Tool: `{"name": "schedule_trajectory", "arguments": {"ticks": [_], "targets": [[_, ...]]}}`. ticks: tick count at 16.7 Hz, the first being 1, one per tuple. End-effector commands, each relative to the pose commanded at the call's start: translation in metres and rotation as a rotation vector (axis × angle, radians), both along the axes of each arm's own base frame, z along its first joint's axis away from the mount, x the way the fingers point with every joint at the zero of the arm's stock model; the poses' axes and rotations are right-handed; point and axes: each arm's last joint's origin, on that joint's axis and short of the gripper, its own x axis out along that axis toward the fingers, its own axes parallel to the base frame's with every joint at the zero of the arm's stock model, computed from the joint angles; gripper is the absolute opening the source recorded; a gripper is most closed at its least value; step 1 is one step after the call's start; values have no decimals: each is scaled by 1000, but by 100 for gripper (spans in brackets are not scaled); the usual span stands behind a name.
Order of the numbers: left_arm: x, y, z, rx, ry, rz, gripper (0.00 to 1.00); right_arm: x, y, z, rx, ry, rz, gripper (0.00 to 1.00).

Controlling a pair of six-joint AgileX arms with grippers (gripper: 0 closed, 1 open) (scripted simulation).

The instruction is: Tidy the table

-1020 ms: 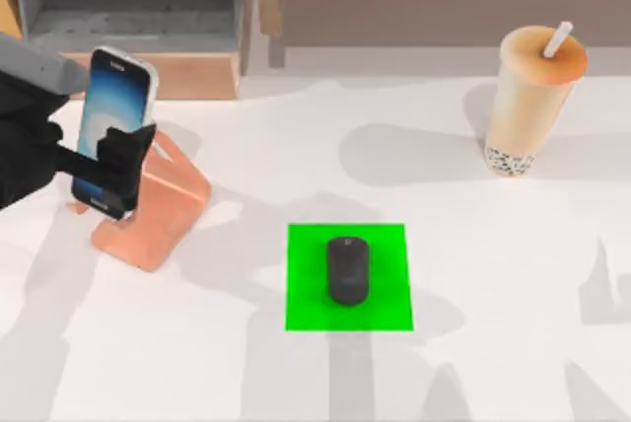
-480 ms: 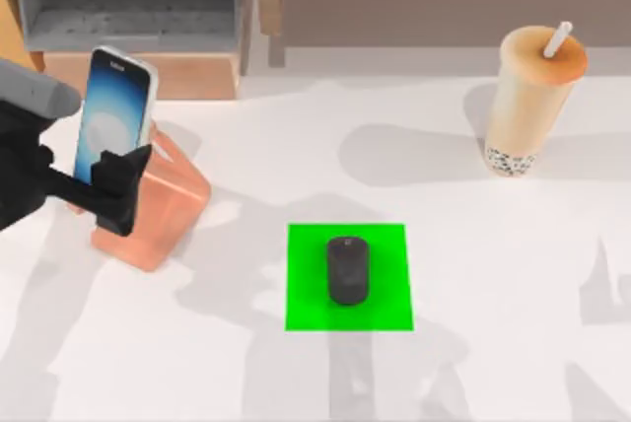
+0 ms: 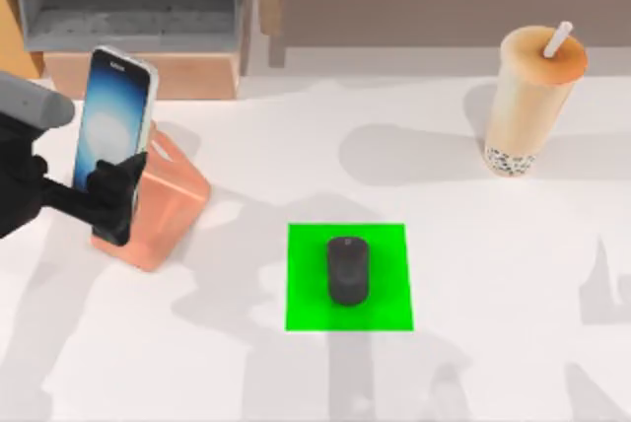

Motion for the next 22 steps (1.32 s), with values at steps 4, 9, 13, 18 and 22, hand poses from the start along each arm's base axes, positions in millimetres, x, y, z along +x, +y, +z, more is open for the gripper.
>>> {"name": "schedule_trajectory", "arguments": {"ticks": [4, 9, 13, 18, 22], "targets": [[-23, 7, 4, -9, -61, 65, 100, 0, 0, 0, 0, 0, 0, 100], [-64, 19, -1, -36, -181, 198, 100, 0, 0, 0, 0, 0, 0, 100], [-95, 27, -14, -77, -319, 318, 100, 0, 0, 0, 0, 0, 0, 100], [-110, 33, -35, -118, -423, 428, 100, 0, 0, 0, 0, 0, 0, 100], [-111, 34, -39, -124, -432, 447, 100, 0, 0, 0, 0, 0, 0, 100]]}}
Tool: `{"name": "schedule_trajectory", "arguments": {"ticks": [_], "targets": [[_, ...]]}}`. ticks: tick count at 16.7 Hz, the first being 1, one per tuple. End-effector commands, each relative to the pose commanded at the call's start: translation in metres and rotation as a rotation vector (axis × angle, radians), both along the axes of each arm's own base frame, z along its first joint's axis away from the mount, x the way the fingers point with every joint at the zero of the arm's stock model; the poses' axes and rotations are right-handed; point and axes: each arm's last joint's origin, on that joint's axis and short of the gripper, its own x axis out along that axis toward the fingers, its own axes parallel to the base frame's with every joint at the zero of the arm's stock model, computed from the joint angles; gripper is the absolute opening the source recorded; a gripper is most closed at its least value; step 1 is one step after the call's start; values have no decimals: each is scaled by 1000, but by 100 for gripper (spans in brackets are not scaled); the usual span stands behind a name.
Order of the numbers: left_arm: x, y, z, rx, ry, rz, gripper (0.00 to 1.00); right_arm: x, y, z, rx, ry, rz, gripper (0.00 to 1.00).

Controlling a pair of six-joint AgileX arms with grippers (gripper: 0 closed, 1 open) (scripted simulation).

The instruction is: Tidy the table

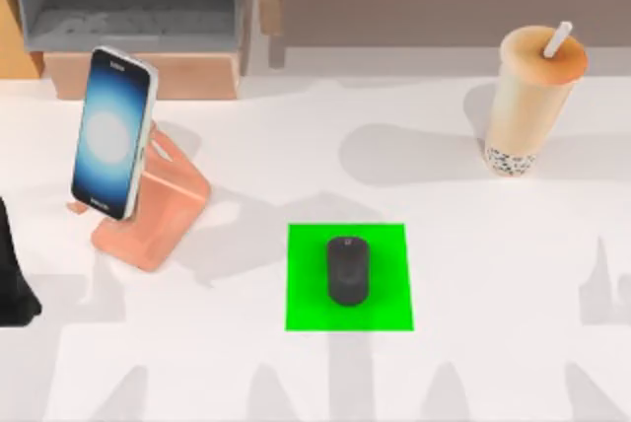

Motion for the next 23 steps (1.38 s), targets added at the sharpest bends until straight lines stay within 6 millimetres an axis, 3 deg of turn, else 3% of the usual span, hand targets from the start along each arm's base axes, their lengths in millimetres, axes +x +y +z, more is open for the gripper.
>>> {"name": "schedule_trajectory", "arguments": {"ticks": [6, 11, 17, 23], "targets": [[0, 0, 0, 0, 0, 0, 100, 3, 1, 4, 1, -1, 0, 100], [0, 0, 0, 0, 0, 0, 100, 22, 9, 16, 0, 20, 4, 100], [0, 0, 0, 0, 0, 0, 100, 71, 37, 20, -24, 75, 23, 100], [0, 0, 0, 0, 0, 0, 100, 129, 82, -16, -61, 118, 37, 100]]}}
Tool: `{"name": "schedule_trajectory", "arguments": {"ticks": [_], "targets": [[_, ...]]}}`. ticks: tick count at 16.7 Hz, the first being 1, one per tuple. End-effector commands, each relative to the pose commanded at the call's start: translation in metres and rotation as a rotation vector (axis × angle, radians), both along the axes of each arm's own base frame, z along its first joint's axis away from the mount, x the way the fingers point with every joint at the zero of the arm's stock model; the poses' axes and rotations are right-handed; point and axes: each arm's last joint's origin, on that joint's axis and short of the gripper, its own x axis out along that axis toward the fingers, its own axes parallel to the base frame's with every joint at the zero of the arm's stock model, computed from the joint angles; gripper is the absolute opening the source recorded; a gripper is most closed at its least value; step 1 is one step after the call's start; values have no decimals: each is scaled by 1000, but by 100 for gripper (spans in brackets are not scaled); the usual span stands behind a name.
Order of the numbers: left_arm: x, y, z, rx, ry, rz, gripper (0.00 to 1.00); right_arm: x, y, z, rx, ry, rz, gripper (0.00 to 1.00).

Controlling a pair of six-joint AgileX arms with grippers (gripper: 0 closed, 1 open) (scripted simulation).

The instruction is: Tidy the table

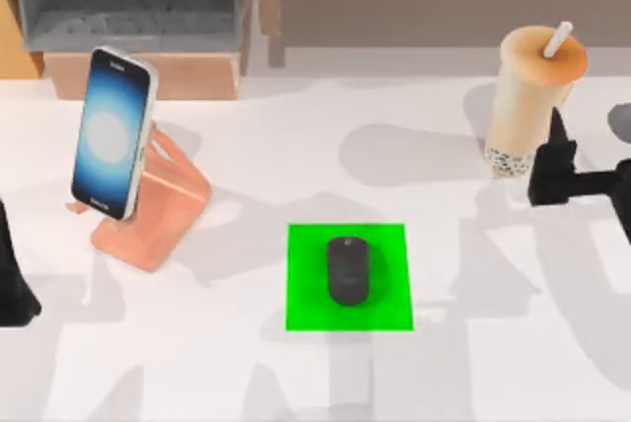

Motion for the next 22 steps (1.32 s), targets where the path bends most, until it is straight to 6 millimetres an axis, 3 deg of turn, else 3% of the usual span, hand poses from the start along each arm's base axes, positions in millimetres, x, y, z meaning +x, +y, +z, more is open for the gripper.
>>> {"name": "schedule_trajectory", "arguments": {"ticks": [5, 8, 17, 22], "targets": [[0, 0, 0, 0, 0, 0, 100, 34, 30, -46, 1, -23, -15, 100], [0, 0, 0, 0, 0, 0, 100, 50, 39, -62, 27, -78, -38, 100], [0, 0, 0, 0, 0, 0, 100, 59, 42, -67, 48, -118, -53, 100], [0, 0, 0, 0, 0, 0, 100, 83, 42, -68, 49, -120, -52, 100]]}}
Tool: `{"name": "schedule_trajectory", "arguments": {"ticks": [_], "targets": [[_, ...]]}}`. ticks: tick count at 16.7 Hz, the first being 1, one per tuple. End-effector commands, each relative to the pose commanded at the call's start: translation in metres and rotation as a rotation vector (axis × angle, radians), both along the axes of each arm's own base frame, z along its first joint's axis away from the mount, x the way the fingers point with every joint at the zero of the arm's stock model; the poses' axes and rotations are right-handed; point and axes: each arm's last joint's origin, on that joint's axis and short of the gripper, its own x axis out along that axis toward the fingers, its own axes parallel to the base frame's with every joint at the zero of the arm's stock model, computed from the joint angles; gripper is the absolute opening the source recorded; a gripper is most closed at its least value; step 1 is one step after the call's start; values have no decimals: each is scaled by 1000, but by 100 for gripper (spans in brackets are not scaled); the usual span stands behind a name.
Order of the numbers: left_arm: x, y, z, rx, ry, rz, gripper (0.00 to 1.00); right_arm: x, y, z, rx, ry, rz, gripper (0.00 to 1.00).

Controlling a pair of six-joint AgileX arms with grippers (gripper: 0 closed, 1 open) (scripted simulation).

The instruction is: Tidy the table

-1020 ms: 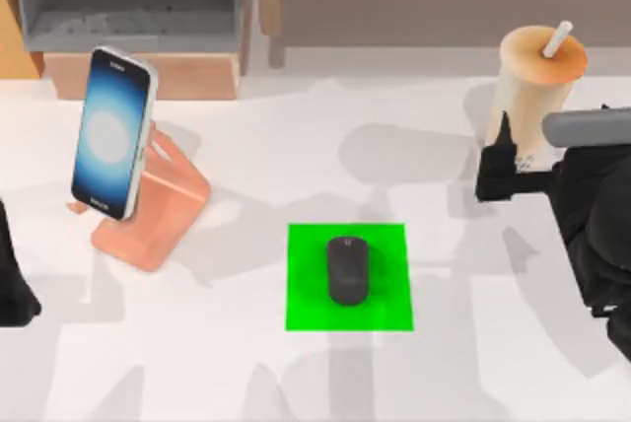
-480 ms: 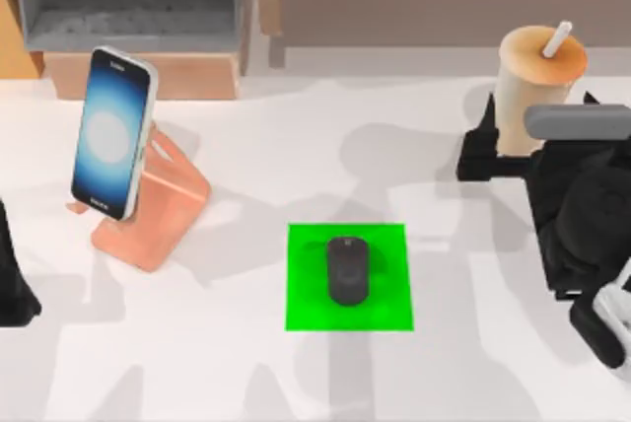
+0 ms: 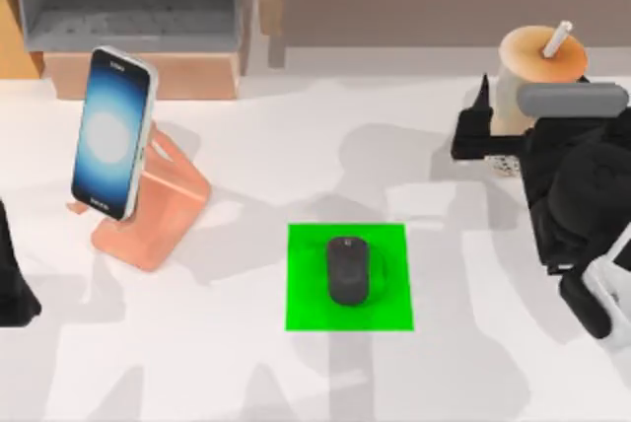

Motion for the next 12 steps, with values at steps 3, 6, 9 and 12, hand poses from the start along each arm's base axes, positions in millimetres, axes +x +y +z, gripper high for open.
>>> {"name": "schedule_trajectory", "arguments": {"ticks": [3, 6, 9, 12], "targets": [[0, 0, 0, 0, 0, 0, 100, 6, 0, 0, 0, 0, 0, 100], [0, 0, 0, 0, 0, 0, 100, 6, 0, 0, 0, 0, 0, 92], [0, 0, 0, 0, 0, 0, 100, 6, 0, 0, 0, 0, 0, 70], [0, 0, 0, 0, 0, 0, 100, 6, 0, 0, 0, 0, 0, 47]]}}
